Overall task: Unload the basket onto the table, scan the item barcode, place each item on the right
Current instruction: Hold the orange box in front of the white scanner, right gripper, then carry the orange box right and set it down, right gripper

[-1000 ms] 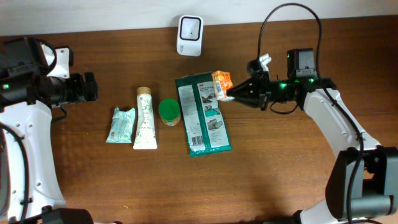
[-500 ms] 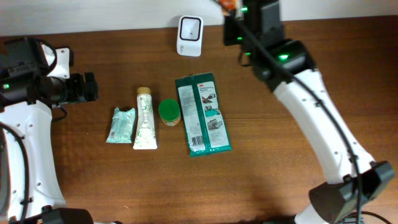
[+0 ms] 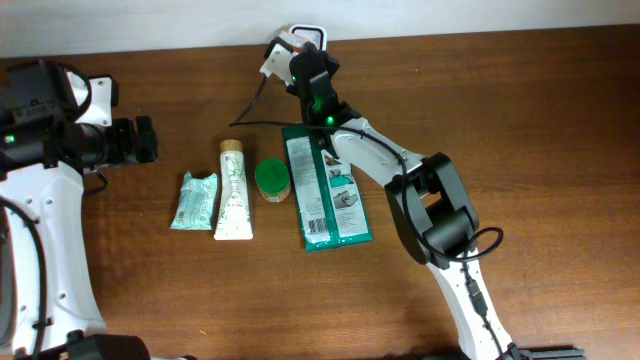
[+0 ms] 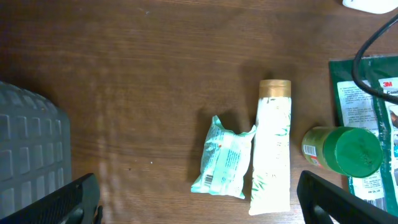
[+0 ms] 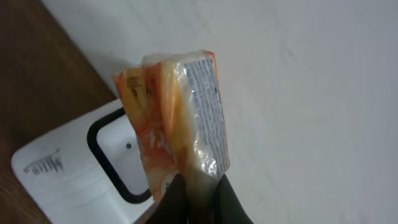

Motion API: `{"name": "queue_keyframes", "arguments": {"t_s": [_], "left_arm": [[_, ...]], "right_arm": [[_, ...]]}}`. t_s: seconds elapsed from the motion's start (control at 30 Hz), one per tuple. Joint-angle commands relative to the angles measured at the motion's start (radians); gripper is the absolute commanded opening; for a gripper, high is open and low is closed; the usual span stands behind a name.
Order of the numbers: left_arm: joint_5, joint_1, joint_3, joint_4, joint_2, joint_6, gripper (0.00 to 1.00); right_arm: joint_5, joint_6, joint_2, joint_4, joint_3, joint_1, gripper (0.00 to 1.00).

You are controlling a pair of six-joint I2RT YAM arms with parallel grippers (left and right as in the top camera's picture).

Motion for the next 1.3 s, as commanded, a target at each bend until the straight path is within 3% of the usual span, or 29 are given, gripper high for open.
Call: {"name": "queue_keyframes", "arguments": {"t_s": [0.0, 0.07, 0.13, 0.37, 0.47, 0.67, 0.87, 0.93, 1.07, 1.17, 1.2, 1.27], "left_arm": [[0.011, 0.001, 0.004, 0.001, -0.006, 0.020, 0.99], [0.011, 0.001, 0.004, 0.001, -0.006, 0.020, 0.99], [0.011, 0.001, 0.004, 0.001, -0.006, 0.020, 0.99], [0.011, 0.001, 0.004, 0.001, -0.006, 0.020, 0.99], [0.011, 0.001, 0.004, 0.001, -0.006, 0.020, 0.99], [0.011, 0.001, 0.004, 0.001, -0.006, 0.020, 0.99], [0.011, 0.001, 0.004, 0.001, -0.006, 0.020, 0.99], [0.011, 0.001, 0.004, 0.001, -0.006, 0.020, 0.99], [0.011, 0.001, 0.004, 0.001, -0.006, 0.020, 0.99], [0.011, 0.001, 0.004, 0.001, -0.006, 0.020, 0.99], [0.011, 0.001, 0.004, 0.001, -0.006, 0.020, 0.99], [0.011, 0.001, 0.004, 0.001, -0.006, 0.020, 0.99]], "right_arm": [[0.008, -0.045, 0.007, -0.047, 0.011, -0.015, 0.04], [0.020, -0.200, 0.016, -0.075, 0.011, -0.019, 0.04], [0.020, -0.260, 0.018, -0.071, 0.011, -0.019, 0.04], [-0.122, -0.260, 0.022, -0.052, 0.011, -0.051, 0.04], [-0.168, -0.261, 0.049, 0.051, 0.011, -0.049, 0.04], [-0.116, -0.334, 0.072, 0.160, 0.011, -0.049, 0.04], [-0.025, -0.358, 0.010, 0.143, 0.011, -0.048, 0.04], [-0.029, -0.352, -0.051, 0.038, 0.011, -0.037, 0.04], [-0.028, -0.072, -0.216, -0.084, 0.011, -0.026, 0.04], [-0.124, 0.354, -0.428, -0.455, 0.011, -0.029, 0.04], [-0.163, 0.575, -0.500, -0.614, 0.011, -0.037, 0.04], [-0.281, 0.850, -0.617, -0.946, 0.011, -0.061, 0.04]]}}
